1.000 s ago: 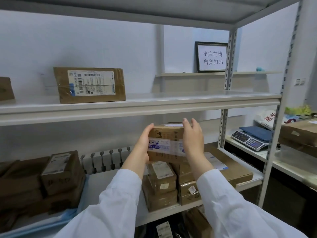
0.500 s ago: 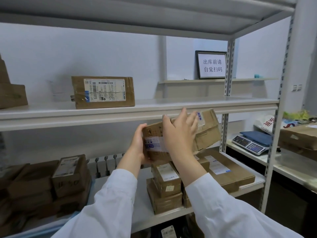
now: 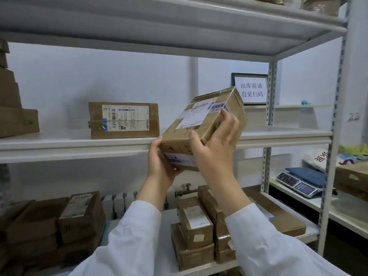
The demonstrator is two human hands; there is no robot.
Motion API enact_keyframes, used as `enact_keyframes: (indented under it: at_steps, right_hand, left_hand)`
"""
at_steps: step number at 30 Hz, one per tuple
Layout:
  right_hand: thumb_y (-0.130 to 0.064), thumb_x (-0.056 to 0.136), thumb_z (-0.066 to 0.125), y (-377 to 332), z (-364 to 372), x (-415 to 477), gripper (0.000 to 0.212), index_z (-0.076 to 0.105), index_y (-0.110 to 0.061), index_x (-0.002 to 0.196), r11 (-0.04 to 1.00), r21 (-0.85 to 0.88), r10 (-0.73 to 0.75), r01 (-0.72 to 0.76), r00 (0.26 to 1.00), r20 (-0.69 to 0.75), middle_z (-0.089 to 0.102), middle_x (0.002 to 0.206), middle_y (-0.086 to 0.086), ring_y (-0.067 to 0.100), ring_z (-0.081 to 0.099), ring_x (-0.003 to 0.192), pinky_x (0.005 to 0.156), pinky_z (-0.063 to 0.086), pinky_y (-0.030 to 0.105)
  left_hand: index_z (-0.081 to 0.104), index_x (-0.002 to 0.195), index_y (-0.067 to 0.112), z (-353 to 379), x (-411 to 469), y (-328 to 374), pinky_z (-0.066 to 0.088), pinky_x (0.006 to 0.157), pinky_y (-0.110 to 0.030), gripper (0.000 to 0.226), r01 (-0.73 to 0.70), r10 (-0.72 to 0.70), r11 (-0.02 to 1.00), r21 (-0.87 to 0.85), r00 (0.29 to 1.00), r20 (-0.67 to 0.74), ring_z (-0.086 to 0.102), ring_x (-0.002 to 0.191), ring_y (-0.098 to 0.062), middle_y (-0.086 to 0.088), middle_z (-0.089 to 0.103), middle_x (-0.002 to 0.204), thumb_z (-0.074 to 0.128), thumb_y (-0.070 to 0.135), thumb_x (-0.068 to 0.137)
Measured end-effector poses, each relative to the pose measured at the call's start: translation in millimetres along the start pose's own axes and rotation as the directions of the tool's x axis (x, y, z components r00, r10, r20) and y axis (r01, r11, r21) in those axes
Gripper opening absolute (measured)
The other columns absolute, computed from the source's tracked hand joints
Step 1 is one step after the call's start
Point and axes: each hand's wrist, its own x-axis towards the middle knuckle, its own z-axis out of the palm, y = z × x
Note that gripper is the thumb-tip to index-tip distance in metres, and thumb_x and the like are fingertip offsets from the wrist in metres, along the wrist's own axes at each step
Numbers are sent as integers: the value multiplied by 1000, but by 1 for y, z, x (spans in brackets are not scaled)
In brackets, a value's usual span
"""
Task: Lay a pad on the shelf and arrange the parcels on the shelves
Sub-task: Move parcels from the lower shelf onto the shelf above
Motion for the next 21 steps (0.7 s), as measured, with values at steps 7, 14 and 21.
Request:
enact_keyframes:
  at_steps: [7,14,21]
  right_hand:
    - [-69,80,44,46,-2,35,61,43,-24,121,961,73,260,-268,961,97,54,121,-3,18,49,114,96,44,49]
    - [-32,82,67,80,18,61,49,48,-24,126,910,335,181,-245,960,213,58,120,-3,11,55,110,89,49,30]
    - [-31,81,66,99,40,83,35,56,-32,115,898,371,159,-237,960,229,64,110,-4,10,60,97,81,51,27]
  left_hand:
    - [70,96,33,27,15,6,52,78,-36,34,-261,297,947,187,935,-195,65,97,-19,2,73,93,57,57,75]
    - [63,110,30,50,29,17,45,99,-43,68,-275,387,886,373,882,-270,58,110,-18,3,65,117,62,73,57]
    - [50,122,18,38,54,26,46,83,-18,59,-226,489,626,746,860,-150,59,98,-12,5,63,109,74,41,73]
